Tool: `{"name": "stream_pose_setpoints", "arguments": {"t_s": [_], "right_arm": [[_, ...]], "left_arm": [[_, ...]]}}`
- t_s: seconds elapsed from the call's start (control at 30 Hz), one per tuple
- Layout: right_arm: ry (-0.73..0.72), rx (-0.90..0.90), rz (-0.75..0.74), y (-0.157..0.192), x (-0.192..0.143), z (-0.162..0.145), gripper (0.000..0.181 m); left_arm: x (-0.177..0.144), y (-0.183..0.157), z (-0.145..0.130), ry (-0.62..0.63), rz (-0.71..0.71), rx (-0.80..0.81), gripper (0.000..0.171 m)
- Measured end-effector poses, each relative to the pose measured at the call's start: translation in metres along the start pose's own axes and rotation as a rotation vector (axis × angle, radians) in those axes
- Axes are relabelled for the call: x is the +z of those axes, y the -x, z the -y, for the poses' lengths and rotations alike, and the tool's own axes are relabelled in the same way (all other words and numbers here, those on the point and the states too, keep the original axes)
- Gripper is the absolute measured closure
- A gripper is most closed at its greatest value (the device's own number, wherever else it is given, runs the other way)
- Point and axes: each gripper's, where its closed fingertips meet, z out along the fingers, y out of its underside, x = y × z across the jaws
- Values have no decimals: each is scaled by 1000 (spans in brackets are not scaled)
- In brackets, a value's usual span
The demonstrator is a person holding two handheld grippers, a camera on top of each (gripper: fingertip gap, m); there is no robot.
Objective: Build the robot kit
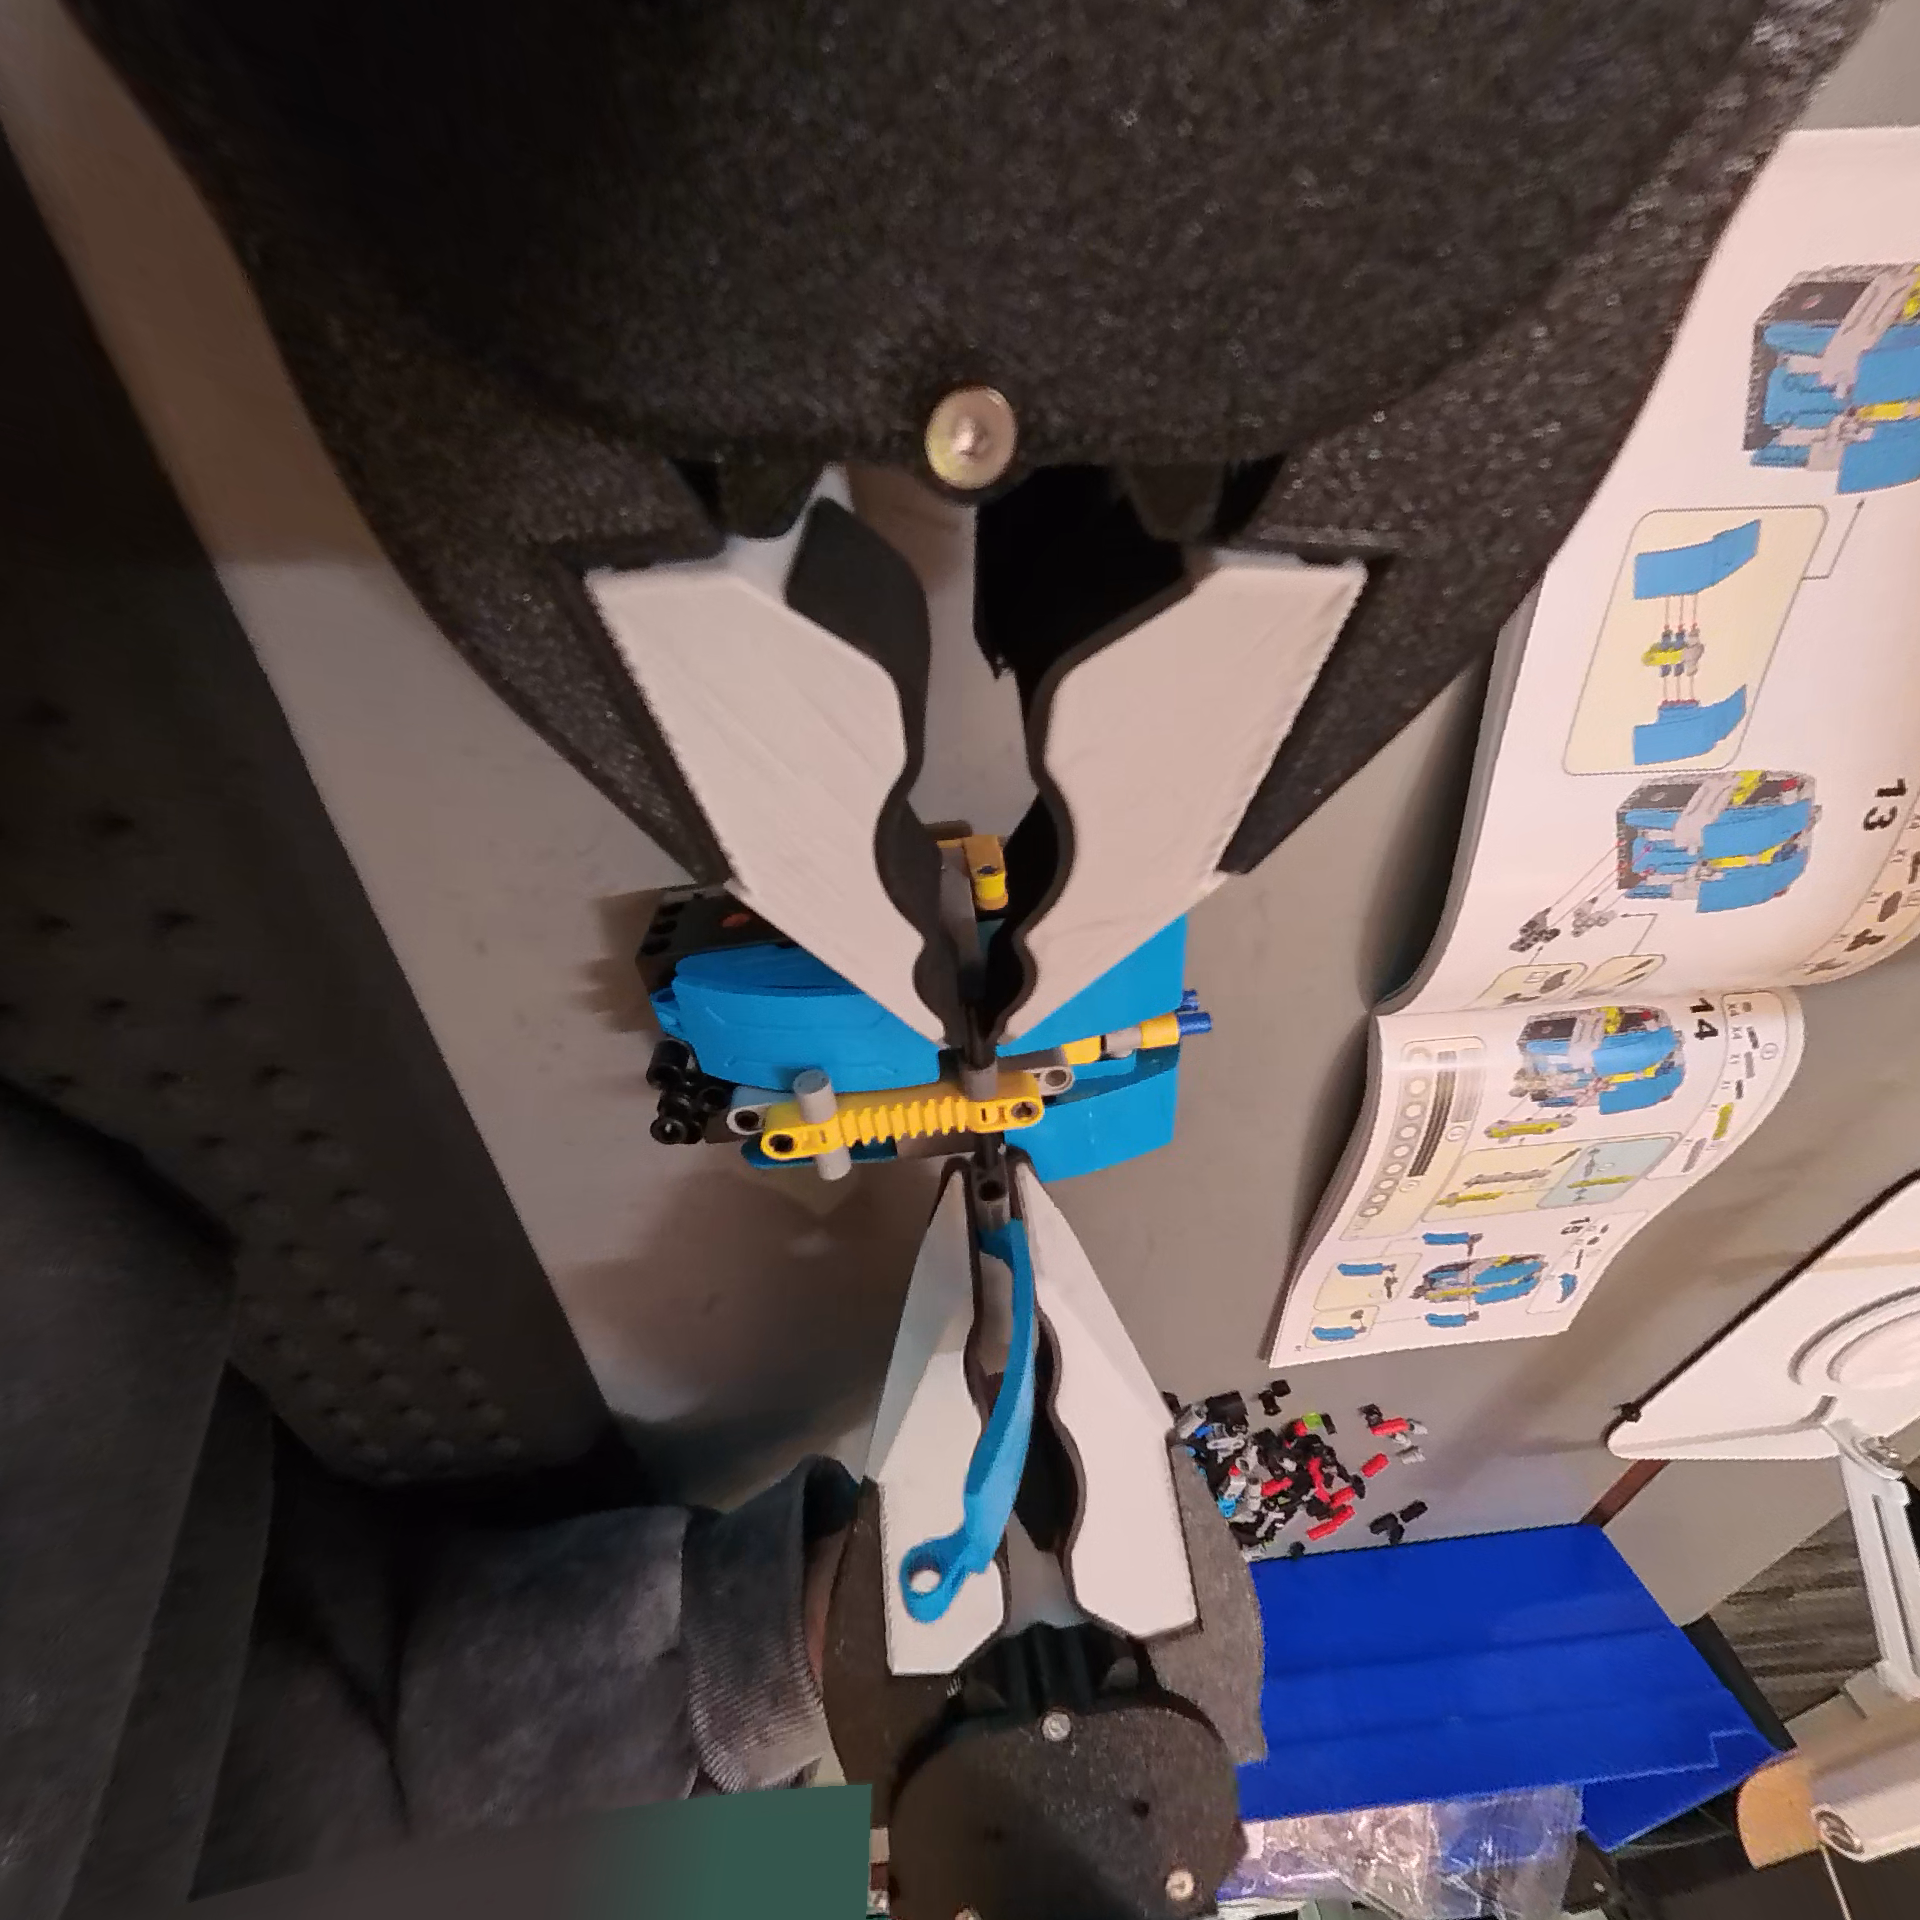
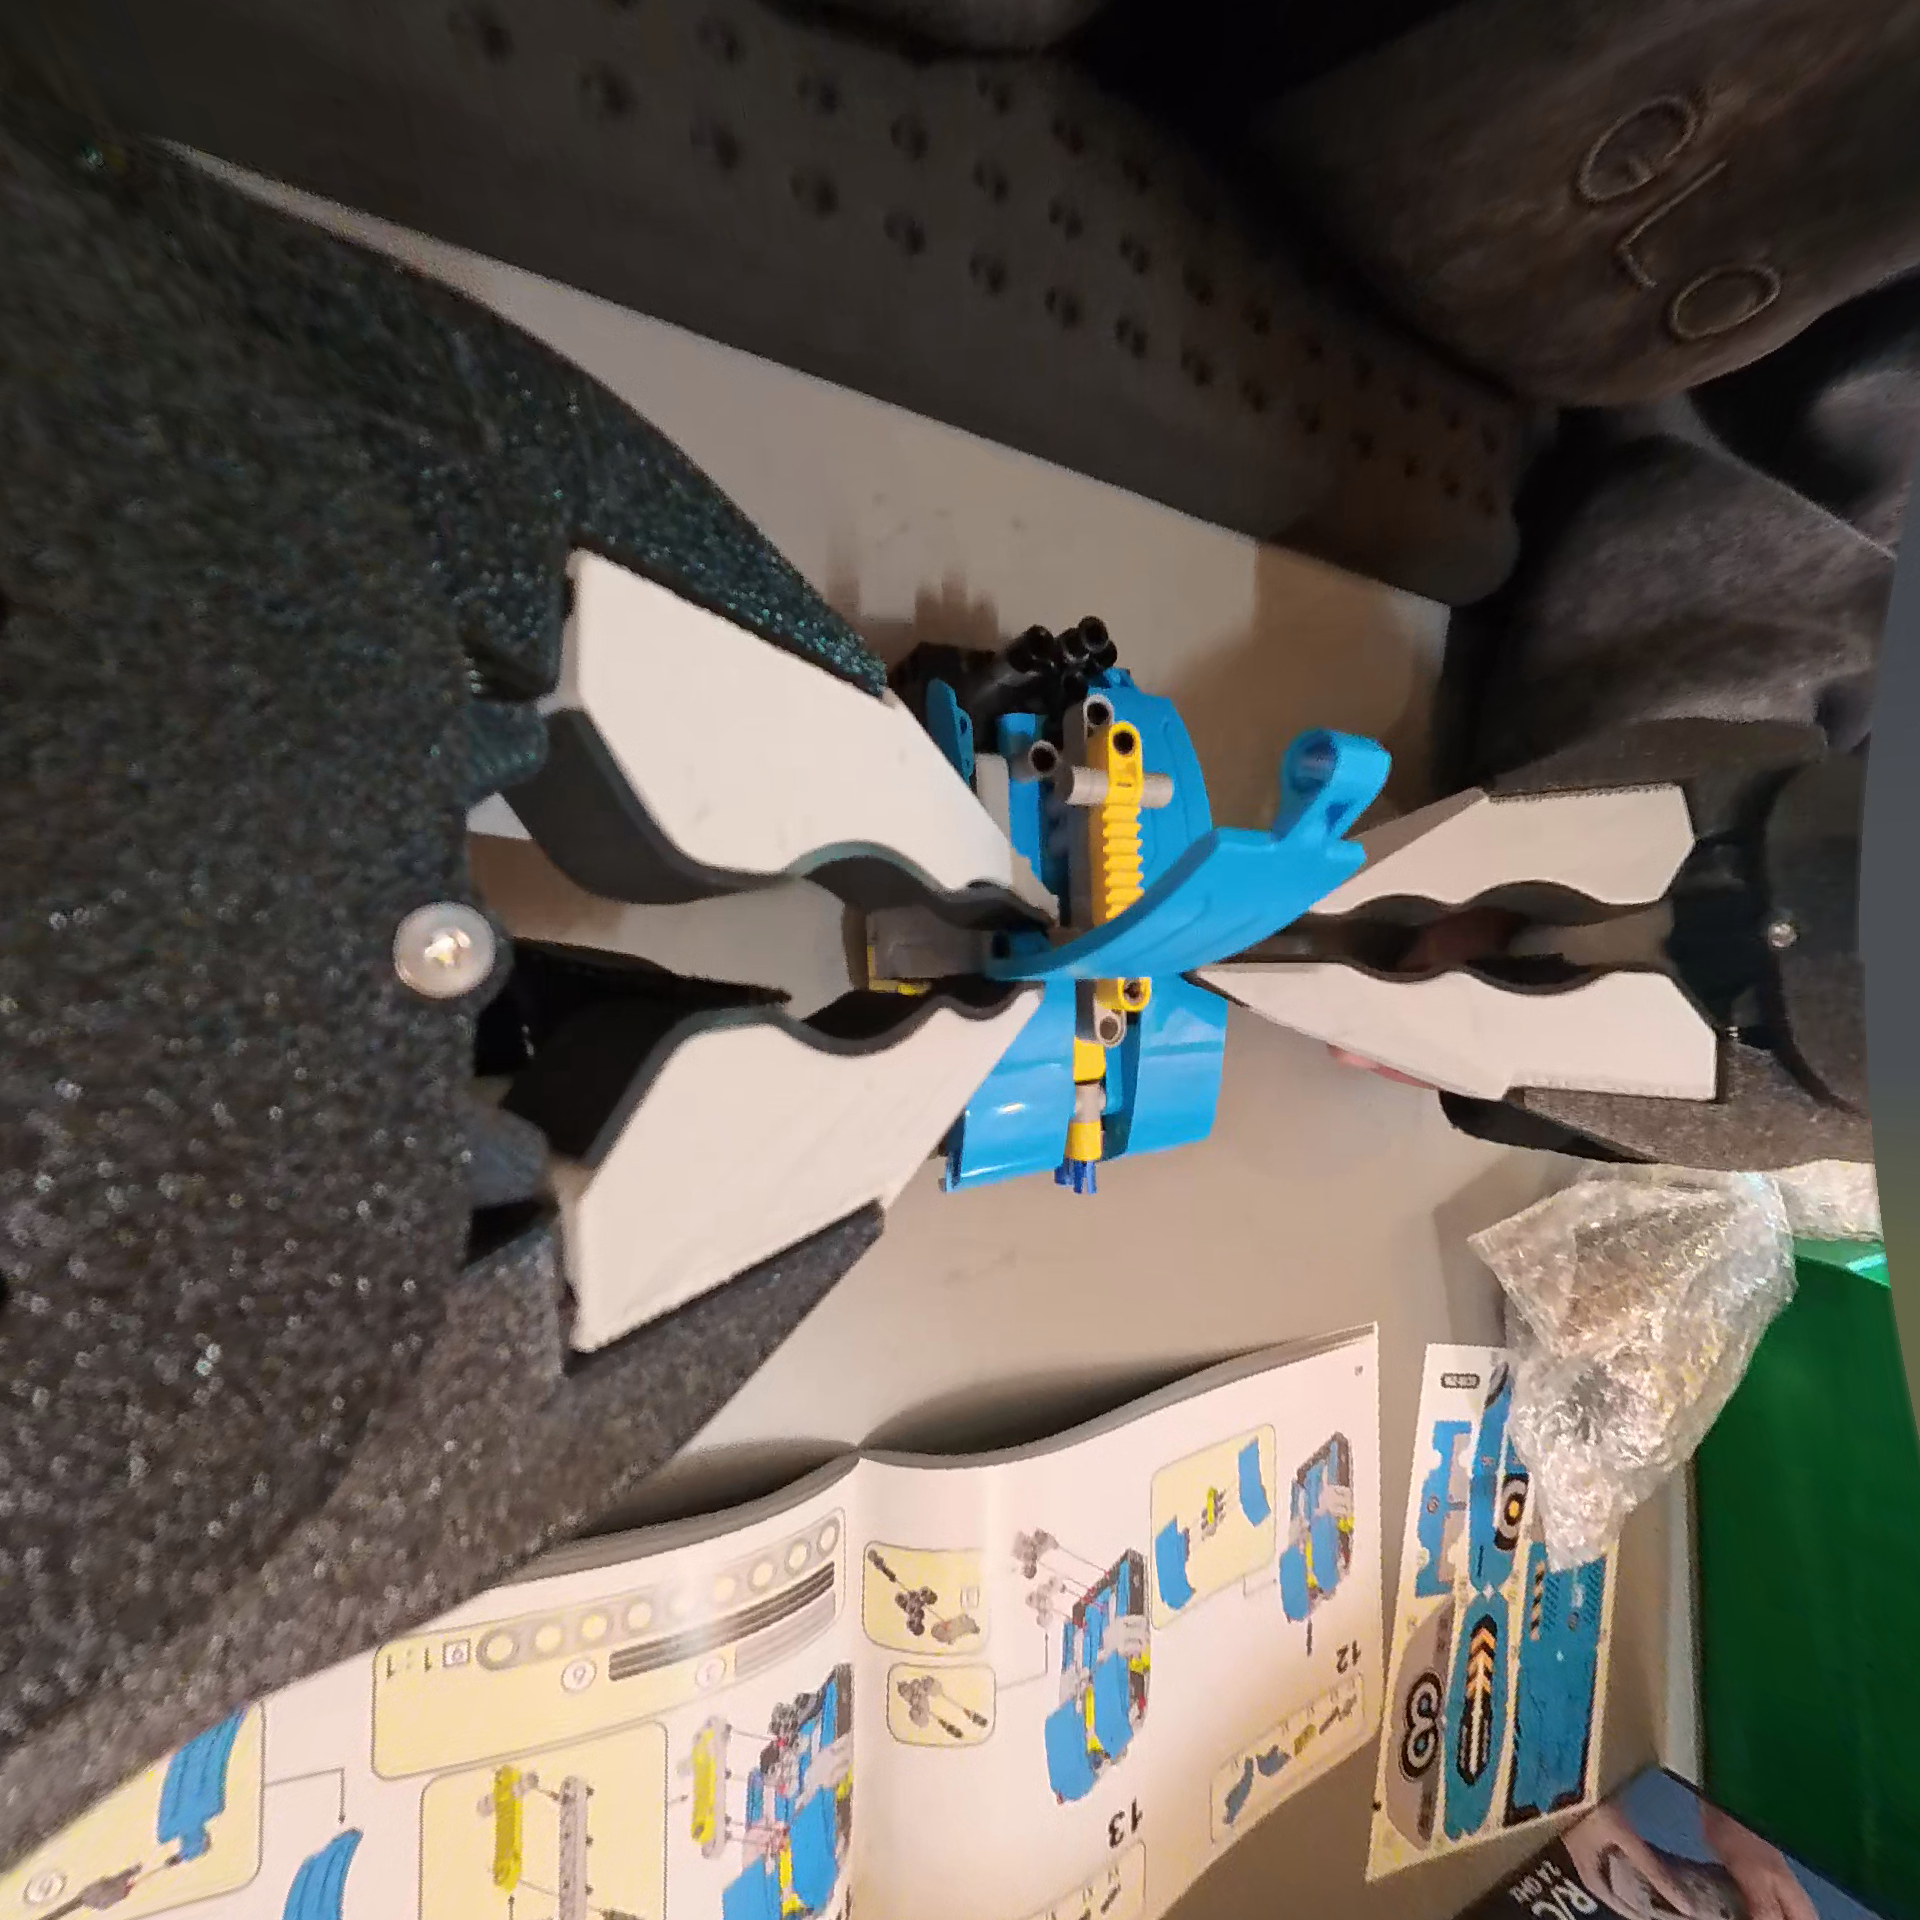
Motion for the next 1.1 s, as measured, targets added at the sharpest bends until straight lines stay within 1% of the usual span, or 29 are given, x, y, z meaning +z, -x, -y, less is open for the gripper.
{"name": "stream_pose_setpoints", "arguments": {"t_s": [0.23, 0.3, 0.4, 0.57, 0.67, 0.73, 0.77, 0.83, 0.87, 0.93, 0.97, 1.03, 1.07, 1.1], "right_arm": [[-17, 26, 4, 0, 2, 3, 174], [-9, 4, -22, -2, 0, 3, 166], [18, -33, -44, 0, -1, 3, 172], [43, -86, -71, 0, -1, 3, 174], [49, -81, -70, -1, 0, 3, 174], [34, -47, -58, 0, -1, 3, 174], [29, -41, -64, -1, -2, 2, 173], [4, -79, -138, -5, -13, 10, 152], [-24, -106, -155, -1, -21, 18, 147], [-122, -154, -169, 11, -33, 39, 151], [-137, -179, -162, 19, -33, 44, 153], [-82, -232, -224, 21, -26, 41, 155], [-63, -268, -242, 23, -24, 40, 166], [-47, -297, -258, 26, -23, 38, 168]], "left_arm": [[0, 0, 0, -5, -13, -13, 168], [0, 0, 0, -4, -15, -14, 168], [0, 0, 0, -3, -15, -12, 168], [1, 0, 1, -3, -1, -4, 168], [1, 0, 1, -5, -15, -22, 168], [2, 0, 1, -6, -18, -19, 168], [2, 0, 1, -5, -17, -15, 168], [2, 0, 1, -4, -16, -12, 168], [1, -1, 0, -4, -16, -11, 168], [2, 0, 1, -3, -14, -9, 167], [2, 0, 1, -3, -15, -11, 168], [2, 0, 1, -3, -18, -14, 168], [2, 0, 1, -3, -17, -13, 168], [1, 0, 1, -3, -14, -9, 168]]}}
